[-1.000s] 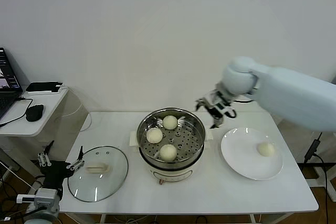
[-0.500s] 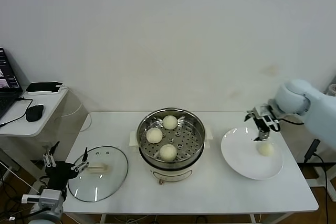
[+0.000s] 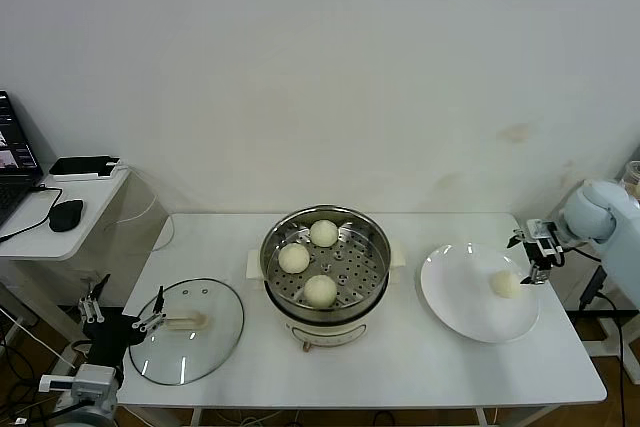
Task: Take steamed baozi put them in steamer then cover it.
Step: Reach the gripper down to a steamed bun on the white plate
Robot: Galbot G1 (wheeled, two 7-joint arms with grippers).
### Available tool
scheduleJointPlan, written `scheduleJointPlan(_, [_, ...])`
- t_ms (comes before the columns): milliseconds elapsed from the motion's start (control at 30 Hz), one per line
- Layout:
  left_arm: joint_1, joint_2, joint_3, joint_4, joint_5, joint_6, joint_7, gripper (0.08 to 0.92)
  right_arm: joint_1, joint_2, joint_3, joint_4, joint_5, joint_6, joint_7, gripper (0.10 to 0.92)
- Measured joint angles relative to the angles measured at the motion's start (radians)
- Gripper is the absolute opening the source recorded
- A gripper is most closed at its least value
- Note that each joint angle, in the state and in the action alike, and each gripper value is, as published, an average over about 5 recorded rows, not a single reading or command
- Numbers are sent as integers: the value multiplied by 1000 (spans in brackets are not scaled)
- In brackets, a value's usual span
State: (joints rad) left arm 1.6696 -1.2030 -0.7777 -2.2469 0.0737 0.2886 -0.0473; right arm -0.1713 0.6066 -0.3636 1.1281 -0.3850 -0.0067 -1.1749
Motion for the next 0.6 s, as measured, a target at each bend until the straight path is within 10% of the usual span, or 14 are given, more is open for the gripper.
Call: scheduleJointPlan(600, [0,-9,-8,14,-1,-1,0,823,-53,179,110,-257,-139,30,13,823])
